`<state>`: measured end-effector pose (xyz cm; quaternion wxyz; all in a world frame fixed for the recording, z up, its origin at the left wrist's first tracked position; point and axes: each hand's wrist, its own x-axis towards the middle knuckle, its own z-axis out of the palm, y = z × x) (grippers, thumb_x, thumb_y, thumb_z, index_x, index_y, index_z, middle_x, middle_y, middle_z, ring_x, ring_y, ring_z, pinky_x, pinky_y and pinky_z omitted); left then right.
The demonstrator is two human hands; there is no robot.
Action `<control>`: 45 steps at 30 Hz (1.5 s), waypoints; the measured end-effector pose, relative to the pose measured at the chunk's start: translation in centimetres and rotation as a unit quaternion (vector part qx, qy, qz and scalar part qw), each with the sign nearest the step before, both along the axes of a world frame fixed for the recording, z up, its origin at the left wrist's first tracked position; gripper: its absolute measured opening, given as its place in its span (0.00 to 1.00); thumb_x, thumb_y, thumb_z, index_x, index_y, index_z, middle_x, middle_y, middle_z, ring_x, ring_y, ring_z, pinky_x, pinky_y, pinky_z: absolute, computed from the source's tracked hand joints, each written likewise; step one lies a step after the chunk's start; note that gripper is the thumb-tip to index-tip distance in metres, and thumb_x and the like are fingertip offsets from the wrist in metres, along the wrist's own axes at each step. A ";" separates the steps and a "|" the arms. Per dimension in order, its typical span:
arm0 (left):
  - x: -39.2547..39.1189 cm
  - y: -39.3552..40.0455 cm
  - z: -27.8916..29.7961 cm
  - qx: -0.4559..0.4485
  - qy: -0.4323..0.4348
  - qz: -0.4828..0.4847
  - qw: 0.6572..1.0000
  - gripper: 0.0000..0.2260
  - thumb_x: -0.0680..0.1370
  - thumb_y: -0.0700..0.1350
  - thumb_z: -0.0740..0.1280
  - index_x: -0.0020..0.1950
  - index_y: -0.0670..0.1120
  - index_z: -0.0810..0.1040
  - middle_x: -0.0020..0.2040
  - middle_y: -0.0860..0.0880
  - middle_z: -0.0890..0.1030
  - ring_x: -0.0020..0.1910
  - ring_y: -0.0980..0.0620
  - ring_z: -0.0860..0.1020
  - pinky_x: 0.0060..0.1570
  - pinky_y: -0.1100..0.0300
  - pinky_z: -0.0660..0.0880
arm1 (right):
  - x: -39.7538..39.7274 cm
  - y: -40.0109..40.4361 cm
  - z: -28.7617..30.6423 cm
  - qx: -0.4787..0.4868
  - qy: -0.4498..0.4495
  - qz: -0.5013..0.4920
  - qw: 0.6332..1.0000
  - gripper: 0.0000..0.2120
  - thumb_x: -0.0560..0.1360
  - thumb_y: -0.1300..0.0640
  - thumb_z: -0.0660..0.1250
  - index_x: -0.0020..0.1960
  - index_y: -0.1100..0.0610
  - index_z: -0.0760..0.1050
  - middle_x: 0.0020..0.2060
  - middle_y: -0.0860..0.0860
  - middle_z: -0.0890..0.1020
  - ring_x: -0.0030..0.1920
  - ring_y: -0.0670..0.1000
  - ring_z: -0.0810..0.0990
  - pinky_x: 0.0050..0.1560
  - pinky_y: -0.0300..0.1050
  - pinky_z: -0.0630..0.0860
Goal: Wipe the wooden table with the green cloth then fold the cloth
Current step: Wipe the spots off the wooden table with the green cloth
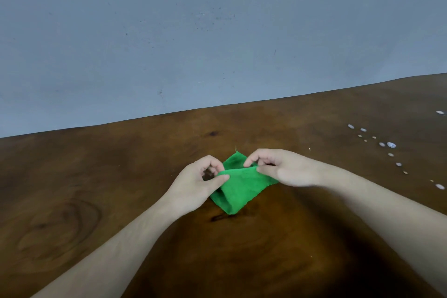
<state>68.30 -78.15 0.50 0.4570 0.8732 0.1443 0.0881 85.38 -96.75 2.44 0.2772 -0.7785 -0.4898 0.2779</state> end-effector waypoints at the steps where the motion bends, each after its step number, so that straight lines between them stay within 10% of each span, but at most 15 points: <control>1: 0.0 -0.2 -0.1 -0.006 0.002 0.002 1.000 0.02 0.77 0.48 0.70 0.47 0.53 0.77 0.38 0.54 0.78 0.37 0.59 0.75 0.42 0.62 0.73 | 0.5 0.4 -0.1 -0.024 0.001 0.010 1.000 0.13 0.85 0.57 0.59 0.58 0.39 0.74 0.35 0.43 0.77 0.33 0.43 0.71 0.39 0.40 0.69; 8: 0.4 -0.5 -1.0 0.010 0.065 0.001 0.998 0.05 0.80 0.48 0.66 0.53 0.58 0.75 0.33 0.54 0.75 0.31 0.60 0.72 0.35 0.63 0.72 | 2.3 3.2 1.3 -0.079 -0.041 0.023 0.996 0.05 0.80 0.52 0.70 0.54 0.44 0.80 0.43 0.46 0.83 0.40 0.46 0.77 0.48 0.48 0.75; 13: 0.4 -0.8 -1.8 0.034 0.056 0.055 0.996 0.05 0.79 0.48 0.67 0.51 0.58 0.75 0.37 0.53 0.75 0.33 0.57 0.72 0.36 0.60 0.73 | -0.5 4.2 -0.9 0.012 -0.374 -0.072 0.924 0.11 0.79 0.52 0.66 0.61 0.44 0.77 0.56 0.46 0.74 0.60 0.51 0.69 0.60 0.55 0.68; 16: 0.0 -0.9 -1.8 0.062 0.042 0.060 0.995 0.03 0.78 0.49 0.67 0.50 0.57 0.77 0.46 0.56 0.74 0.39 0.57 0.74 0.42 0.65 0.73 | -3.6 3.0 -0.4 0.089 -0.290 -0.081 0.950 0.08 0.80 0.50 0.64 0.57 0.47 0.78 0.48 0.45 0.78 0.51 0.49 0.74 0.57 0.52 0.75; 25: -2.8 0.2 -2.3 0.060 -0.029 0.138 0.988 0.06 0.81 0.49 0.62 0.50 0.56 0.78 0.54 0.61 0.73 0.52 0.59 0.76 0.49 0.68 0.74 | -8.7 6.4 -2.2 -0.185 -0.217 -0.097 0.954 0.34 0.78 0.26 0.42 0.80 0.37 0.53 0.82 0.51 0.53 0.80 0.65 0.52 0.78 0.66 0.49; 33: -5.3 1.9 -3.2 0.191 0.018 0.125 0.974 0.05 0.80 0.52 0.62 0.53 0.58 0.77 0.56 0.62 0.73 0.54 0.59 0.74 0.57 0.62 0.75 | -6.4 2.6 -3.9 -0.138 -0.310 0.033 0.940 0.25 0.82 0.36 0.45 0.79 0.34 0.56 0.81 0.39 0.55 0.82 0.50 0.47 0.79 0.65 0.39; 41: -7.4 3.5 -3.6 0.211 0.033 0.154 0.965 0.06 0.80 0.52 0.62 0.55 0.57 0.77 0.59 0.61 0.73 0.56 0.59 0.72 0.61 0.58 0.73 | 6.1 5.1 -5.0 -0.190 -0.244 -0.274 0.910 0.33 0.81 0.36 0.48 0.83 0.48 0.53 0.81 0.48 0.60 0.81 0.58 0.53 0.75 0.74 0.50; 45: -8.3 4.3 -3.6 0.225 0.057 0.183 0.955 0.07 0.80 0.51 0.62 0.57 0.56 0.76 0.60 0.60 0.73 0.58 0.60 0.71 0.63 0.59 0.71 | 1.8 12.4 -5.2 -0.152 -0.286 -0.126 0.937 0.28 0.83 0.39 0.47 0.81 0.44 0.59 0.81 0.45 0.58 0.81 0.55 0.54 0.76 0.70 0.49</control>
